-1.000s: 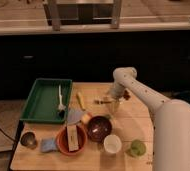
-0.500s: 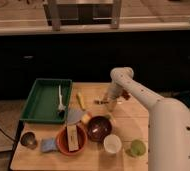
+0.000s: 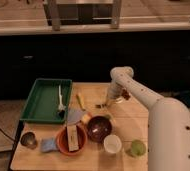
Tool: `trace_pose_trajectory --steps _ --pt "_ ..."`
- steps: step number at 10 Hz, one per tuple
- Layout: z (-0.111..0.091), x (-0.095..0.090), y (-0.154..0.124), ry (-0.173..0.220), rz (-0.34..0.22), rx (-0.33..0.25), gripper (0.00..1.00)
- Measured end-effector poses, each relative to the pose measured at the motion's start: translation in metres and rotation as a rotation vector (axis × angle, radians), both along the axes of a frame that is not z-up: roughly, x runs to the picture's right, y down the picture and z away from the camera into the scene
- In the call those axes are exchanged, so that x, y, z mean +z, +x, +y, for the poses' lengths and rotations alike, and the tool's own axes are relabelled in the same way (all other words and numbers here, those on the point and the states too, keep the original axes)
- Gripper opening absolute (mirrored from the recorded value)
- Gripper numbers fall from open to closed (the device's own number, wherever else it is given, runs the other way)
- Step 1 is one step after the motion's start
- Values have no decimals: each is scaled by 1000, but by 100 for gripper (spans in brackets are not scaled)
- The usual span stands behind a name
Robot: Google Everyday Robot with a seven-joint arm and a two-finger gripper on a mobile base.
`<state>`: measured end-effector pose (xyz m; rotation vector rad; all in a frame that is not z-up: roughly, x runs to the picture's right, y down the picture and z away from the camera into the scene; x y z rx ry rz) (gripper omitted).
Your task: Place fork in purple bowl
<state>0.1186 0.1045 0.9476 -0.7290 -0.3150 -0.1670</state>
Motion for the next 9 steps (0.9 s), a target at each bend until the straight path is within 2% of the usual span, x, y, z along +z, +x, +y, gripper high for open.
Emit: trace_pose_trajectory --steps 3,9 --pt "3 5 2 -18 2 3 0" --pt "-2 1 5 -10 2 -3 0"
